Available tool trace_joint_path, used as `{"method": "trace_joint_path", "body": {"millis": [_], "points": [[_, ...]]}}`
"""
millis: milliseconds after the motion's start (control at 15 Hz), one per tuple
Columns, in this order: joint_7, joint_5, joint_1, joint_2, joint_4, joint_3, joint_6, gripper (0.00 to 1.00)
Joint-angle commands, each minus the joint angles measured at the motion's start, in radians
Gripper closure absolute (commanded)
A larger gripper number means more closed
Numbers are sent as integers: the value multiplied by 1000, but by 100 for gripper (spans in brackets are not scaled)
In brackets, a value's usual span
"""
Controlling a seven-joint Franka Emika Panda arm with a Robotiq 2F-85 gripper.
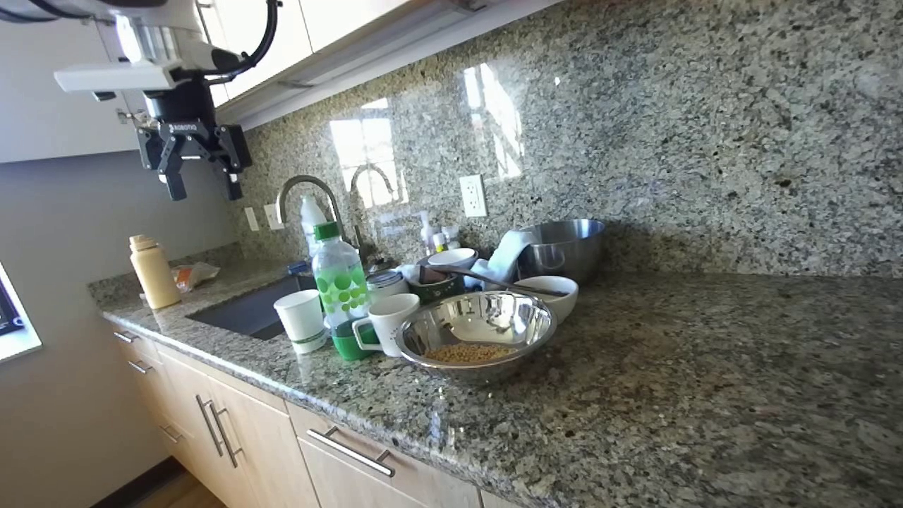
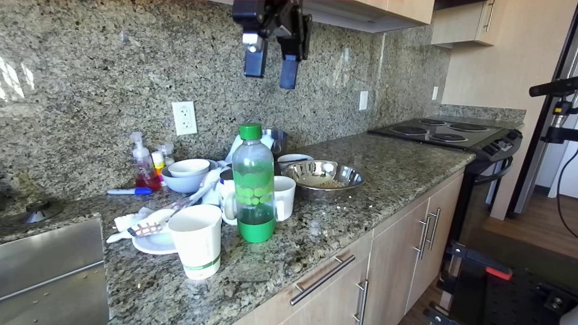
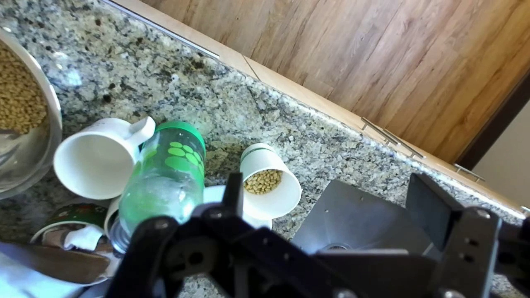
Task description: Pick up the white cup, pour some of its contents in the silver dish and put the cup back on the countertop.
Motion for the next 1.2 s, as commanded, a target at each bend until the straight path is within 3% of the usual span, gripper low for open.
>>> {"method": "trace_joint_path", "body": {"millis": [0,600,1133], "points": [[50,13,-3,142,111,29,28,0],[199,-63,10,436,327,79,115,0],[212,-113,33,576,404,71,132,0]]}}
